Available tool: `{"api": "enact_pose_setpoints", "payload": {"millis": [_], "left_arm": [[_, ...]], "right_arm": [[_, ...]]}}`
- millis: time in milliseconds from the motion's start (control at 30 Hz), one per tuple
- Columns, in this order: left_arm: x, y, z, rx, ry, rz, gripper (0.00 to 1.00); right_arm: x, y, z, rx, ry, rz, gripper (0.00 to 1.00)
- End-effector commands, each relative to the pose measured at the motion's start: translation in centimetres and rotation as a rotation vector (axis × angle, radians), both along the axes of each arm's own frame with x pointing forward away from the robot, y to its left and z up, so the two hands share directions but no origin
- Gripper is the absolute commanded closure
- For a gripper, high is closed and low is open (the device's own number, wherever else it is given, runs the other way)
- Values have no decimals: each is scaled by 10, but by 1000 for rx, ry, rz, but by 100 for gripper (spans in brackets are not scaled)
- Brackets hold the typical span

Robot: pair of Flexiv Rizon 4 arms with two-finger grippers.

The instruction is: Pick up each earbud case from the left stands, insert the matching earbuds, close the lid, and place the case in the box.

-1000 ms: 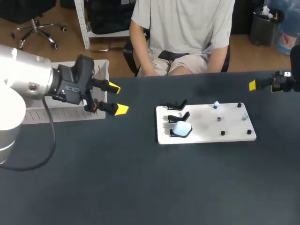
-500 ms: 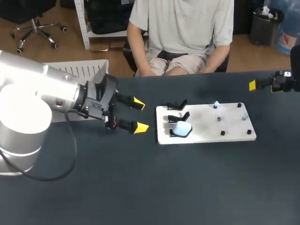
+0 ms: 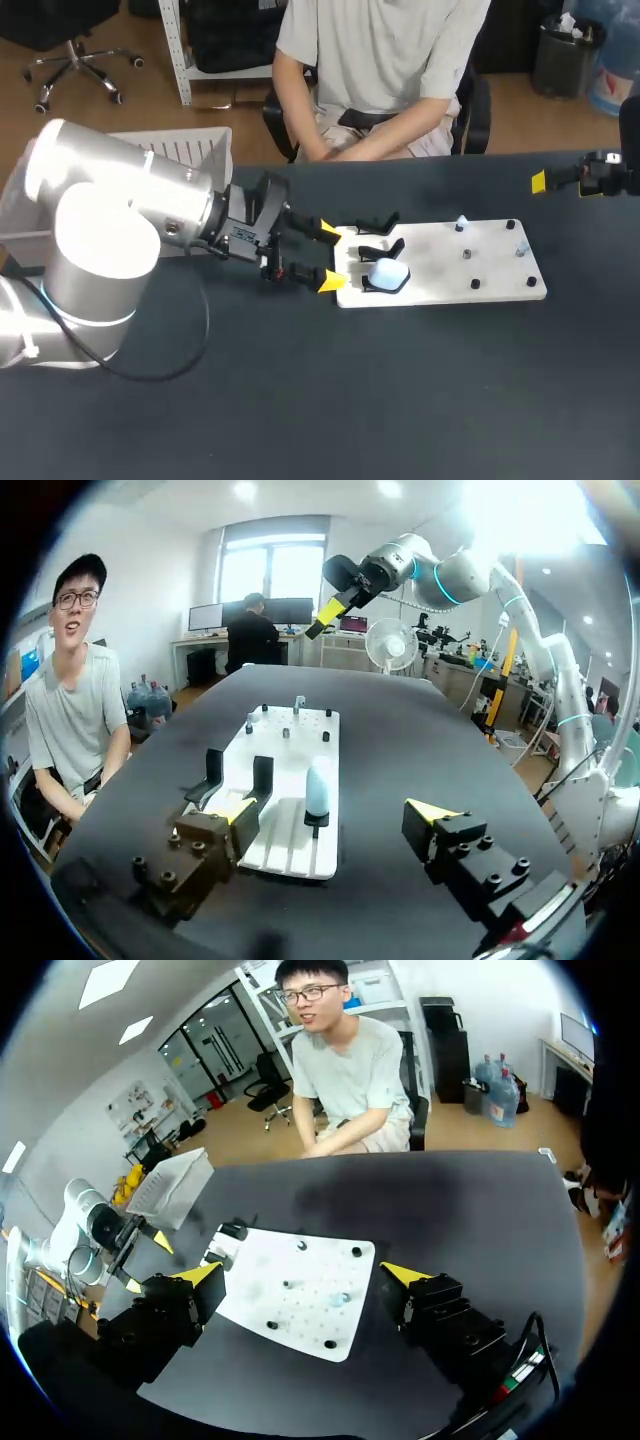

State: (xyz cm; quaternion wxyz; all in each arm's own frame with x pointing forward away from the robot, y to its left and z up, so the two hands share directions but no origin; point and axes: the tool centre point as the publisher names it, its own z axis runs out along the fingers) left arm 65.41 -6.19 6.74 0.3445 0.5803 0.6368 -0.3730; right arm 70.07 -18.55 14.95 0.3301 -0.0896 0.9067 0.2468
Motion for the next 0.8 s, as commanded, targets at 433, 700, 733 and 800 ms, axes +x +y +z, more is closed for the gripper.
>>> {"api": "enact_pose_setpoints", "payload": {"millis": [433,700,733,800], "left_arm": [[11,-28,-24,-15,28,-95,11],[6,-37,-35,-25,54,-109,22],[6,-38,-36,-27,59,-107,24],[6,-39,-39,-30,66,-103,24]], "right_arm": [[0,-1,0,0,1,2,0],[0,-1,0,0,1,2,0],[0,-1,0,0,1,2,0],[0,-1,0,0,1,2,0]]}}
